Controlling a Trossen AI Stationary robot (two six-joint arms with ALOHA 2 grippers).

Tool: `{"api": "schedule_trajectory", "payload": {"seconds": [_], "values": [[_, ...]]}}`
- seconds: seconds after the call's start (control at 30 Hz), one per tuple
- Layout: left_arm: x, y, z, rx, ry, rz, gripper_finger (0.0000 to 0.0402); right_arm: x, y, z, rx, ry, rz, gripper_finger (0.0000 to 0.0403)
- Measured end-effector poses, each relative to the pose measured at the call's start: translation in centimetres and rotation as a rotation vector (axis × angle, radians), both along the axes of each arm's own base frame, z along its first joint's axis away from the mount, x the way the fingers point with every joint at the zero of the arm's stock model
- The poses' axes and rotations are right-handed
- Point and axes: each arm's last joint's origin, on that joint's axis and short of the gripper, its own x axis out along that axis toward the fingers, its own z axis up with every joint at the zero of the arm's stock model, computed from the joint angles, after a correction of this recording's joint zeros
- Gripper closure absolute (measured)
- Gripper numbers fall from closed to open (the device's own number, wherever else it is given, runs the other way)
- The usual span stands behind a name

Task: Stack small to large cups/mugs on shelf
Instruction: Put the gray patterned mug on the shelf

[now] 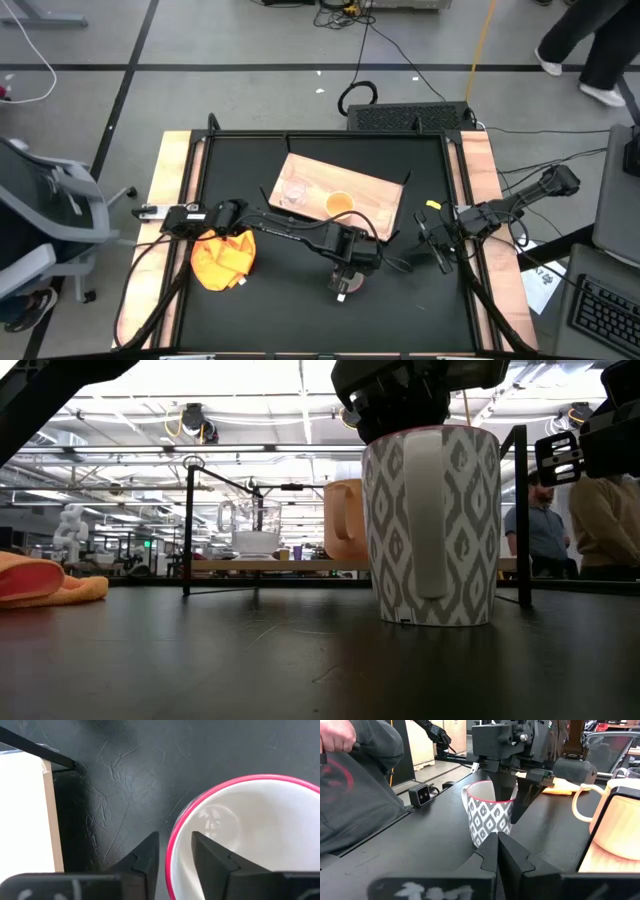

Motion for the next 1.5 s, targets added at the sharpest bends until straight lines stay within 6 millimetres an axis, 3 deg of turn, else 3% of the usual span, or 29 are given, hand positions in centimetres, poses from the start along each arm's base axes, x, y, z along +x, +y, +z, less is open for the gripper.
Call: {"api": "schedule_trajectory", "payload": {"seconds": [0.53,1.03,1.33,1.5], "values": [[-0.2,-0.1,0.1,0.002,0.011,-0.008,0.0224,0.0,0.0,0.0,0.0,0.0,0.0,0.0403],[-0.6,-0.2,0.3,-0.031,0.046,0.001,0.0108,0.0,0.0,0.0,0.001,0.0,0.0,0.0403],[-0.3,-0.3,0.5,-0.037,0.011,-0.006,0.0111,0.0,0.0,0.0,0.0,0.001,0.0,0.0403],[-0.9,-0.5,2.6,-0.033,-0.036,-0.025,0.0112,0.0,0.0,0.0,0.0,0.001,0.0,0.0403]]}}
